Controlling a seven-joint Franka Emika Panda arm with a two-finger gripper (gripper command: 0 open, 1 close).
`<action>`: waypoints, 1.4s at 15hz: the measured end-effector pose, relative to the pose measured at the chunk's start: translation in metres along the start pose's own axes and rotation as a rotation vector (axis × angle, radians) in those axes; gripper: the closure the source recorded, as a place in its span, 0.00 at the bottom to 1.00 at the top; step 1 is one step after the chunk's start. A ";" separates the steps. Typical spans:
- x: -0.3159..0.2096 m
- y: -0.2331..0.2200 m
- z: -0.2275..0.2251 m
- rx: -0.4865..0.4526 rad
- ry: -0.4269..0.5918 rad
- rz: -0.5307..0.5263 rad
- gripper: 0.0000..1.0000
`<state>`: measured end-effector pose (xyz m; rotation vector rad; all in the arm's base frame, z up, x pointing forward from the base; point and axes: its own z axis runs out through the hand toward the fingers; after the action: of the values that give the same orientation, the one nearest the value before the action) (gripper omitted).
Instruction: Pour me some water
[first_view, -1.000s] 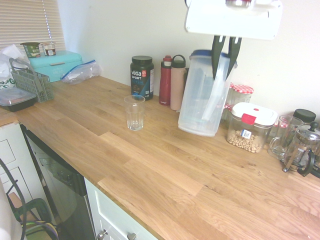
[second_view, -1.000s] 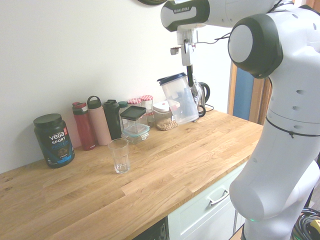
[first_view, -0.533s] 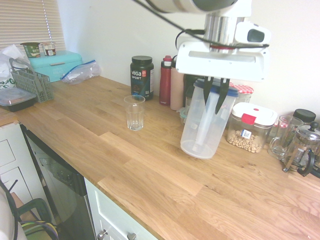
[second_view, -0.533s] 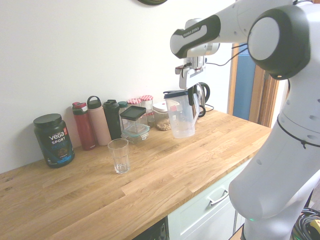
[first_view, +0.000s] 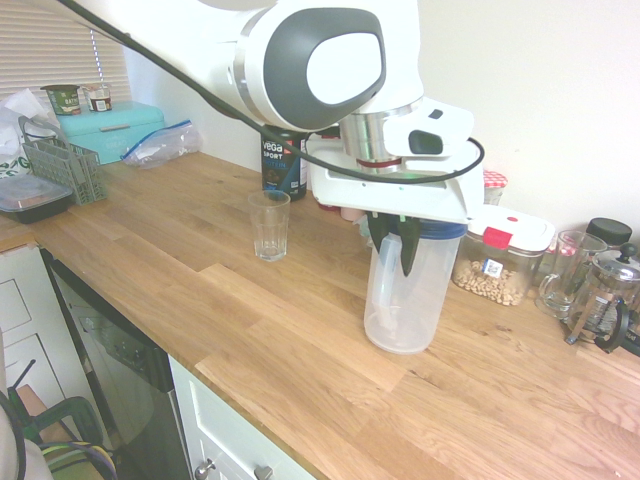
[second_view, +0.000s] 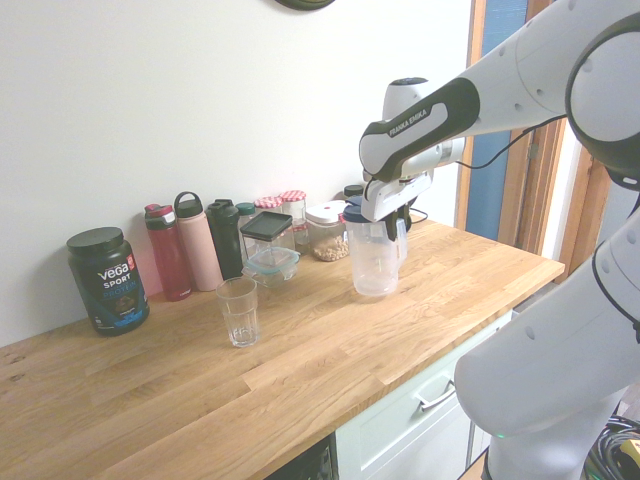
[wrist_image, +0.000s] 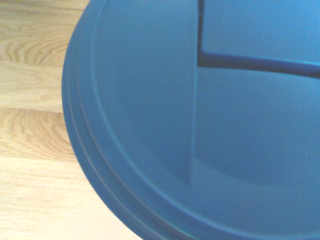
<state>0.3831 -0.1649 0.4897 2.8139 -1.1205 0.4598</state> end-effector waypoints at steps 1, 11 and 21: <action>0.000 -0.001 0.001 -0.001 0.002 0.006 1.00; 0.032 -0.029 0.035 0.031 0.039 0.058 0.00; 0.026 -0.027 0.050 -0.040 -0.080 0.050 0.00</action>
<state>0.4319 -0.1718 0.4513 2.7988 -1.2032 0.3274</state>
